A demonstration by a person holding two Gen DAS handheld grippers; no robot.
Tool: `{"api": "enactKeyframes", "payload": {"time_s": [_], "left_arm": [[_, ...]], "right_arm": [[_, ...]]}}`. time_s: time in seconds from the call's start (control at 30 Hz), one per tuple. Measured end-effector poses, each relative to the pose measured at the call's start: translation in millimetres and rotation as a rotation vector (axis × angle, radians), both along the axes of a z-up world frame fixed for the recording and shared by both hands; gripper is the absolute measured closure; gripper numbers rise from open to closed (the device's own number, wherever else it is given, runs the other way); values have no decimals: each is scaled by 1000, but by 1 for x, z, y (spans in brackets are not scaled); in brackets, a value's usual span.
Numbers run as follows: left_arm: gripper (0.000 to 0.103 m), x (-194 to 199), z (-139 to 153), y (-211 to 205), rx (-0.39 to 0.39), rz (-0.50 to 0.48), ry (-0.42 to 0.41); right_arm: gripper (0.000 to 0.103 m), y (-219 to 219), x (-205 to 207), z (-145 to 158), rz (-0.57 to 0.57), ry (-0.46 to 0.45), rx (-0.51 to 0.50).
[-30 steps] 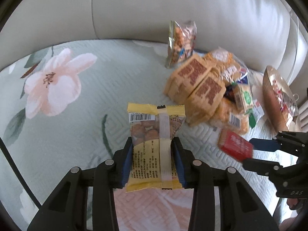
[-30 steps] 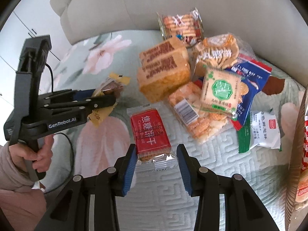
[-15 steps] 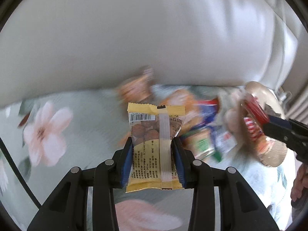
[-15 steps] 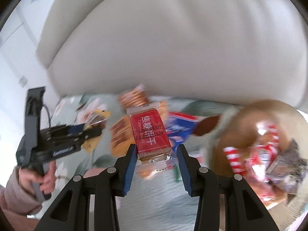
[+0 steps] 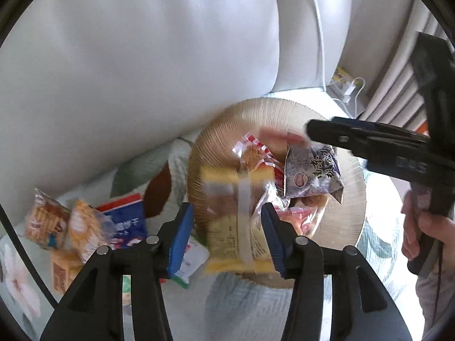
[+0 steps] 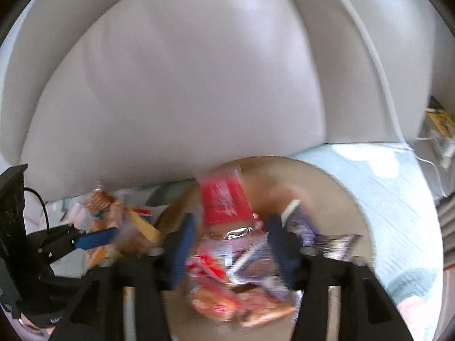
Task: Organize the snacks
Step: 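Carry both packs over the amber plate and open both tools to drop them, then move both open tools back to the snack pile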
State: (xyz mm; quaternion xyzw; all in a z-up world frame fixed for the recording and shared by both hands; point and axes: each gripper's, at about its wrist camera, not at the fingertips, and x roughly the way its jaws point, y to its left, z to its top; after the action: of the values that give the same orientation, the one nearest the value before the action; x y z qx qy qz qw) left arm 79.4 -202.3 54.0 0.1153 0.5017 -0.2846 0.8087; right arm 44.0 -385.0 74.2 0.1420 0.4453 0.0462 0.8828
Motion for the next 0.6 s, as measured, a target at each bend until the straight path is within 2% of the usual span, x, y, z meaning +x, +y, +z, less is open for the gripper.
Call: {"api": "enactKeyframes", "payload": {"time_s": [0.07, 0.23, 0.37, 0.5, 0.6], "left_arm": [[36, 2, -2, -3, 26, 26, -10], [35, 4, 1, 14, 38, 69, -7], [35, 4, 11, 37, 62, 121, -6], [35, -5, 25, 74, 84, 167, -11], [35, -12, 34, 109, 104, 260, 16]], "right_arm": [[35, -11, -6, 1, -20, 0, 9], [34, -33, -11, -2, -72, 21, 100], [34, -32, -18, 5, -74, 24, 144], [34, -10, -22, 19, -12, 17, 141], [34, 18, -19, 30, 82, 18, 116]]}}
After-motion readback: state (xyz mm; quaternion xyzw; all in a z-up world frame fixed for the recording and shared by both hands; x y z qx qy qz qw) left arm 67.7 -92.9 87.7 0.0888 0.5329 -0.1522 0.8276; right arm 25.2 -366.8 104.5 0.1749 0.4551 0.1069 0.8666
